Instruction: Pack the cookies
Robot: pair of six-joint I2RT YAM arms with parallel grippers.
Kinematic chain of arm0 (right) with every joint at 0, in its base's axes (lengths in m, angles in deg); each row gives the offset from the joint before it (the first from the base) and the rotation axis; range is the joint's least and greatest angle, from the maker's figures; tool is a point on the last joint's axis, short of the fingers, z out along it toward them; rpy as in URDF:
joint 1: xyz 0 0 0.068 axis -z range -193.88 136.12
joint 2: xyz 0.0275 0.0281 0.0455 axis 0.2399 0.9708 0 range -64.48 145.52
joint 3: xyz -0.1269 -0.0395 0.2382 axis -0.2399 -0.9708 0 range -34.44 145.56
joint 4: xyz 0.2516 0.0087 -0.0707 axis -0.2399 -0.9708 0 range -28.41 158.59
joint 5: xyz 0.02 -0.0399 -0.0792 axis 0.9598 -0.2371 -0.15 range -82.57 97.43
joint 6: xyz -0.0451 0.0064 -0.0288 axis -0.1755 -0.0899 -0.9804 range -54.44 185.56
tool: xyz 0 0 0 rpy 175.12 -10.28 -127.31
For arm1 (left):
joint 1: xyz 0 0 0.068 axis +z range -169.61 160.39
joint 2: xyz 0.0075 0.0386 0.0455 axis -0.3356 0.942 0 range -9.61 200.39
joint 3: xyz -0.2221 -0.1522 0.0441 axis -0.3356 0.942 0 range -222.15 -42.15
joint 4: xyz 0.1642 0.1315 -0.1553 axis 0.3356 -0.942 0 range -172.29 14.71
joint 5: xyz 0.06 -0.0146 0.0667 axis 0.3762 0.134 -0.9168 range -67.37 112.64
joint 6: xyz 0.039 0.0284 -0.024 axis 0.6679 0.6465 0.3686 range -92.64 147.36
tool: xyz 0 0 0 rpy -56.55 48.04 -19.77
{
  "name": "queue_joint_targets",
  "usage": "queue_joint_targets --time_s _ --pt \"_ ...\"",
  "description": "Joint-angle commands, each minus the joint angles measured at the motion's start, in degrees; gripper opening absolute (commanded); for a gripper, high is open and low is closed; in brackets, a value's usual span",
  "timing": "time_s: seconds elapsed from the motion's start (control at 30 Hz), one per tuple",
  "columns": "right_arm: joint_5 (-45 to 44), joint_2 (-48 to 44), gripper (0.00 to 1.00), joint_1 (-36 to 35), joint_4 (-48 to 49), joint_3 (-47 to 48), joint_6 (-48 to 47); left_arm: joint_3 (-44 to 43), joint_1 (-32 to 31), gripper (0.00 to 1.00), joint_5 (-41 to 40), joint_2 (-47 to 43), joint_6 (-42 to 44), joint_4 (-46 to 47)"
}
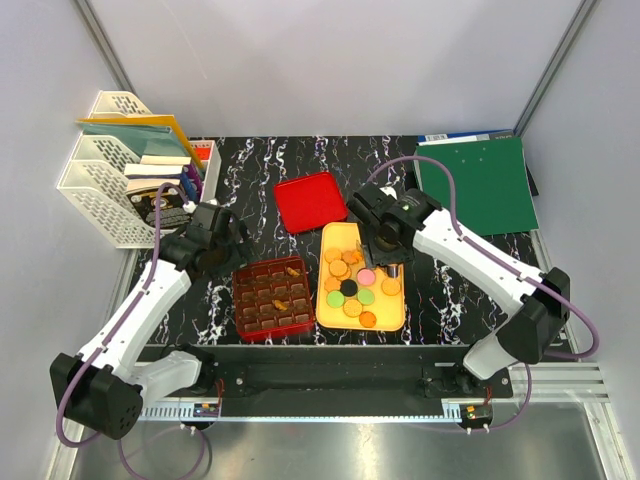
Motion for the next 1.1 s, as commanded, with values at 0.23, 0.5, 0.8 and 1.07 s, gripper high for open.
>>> queue_joint_targets --time_s 0.23,0.5,0.8,1.07 --pt "4.43 2.67 0.59 0.78 7.5 2.33 -2.89 -1.11 0.28 0.99 1.42 1.08 1.38 1.65" --pt "7.77 4.43 0.57 0.78 9.35 1.9 -3.94 0.03 0.37 0.99 1.25 1.52 1.12 1.91" --pt "9.17 5.49 0.53 0.6 9.44 3.3 -4.3 -0.5 0.46 0.99 1.34 2.84 1.29 2.27" --pt "7.16 2.68 0.52 -1.77 5.4 4.44 -2.46 -0.94 0.72 0.99 1.34 3.63 1.73 2.27"
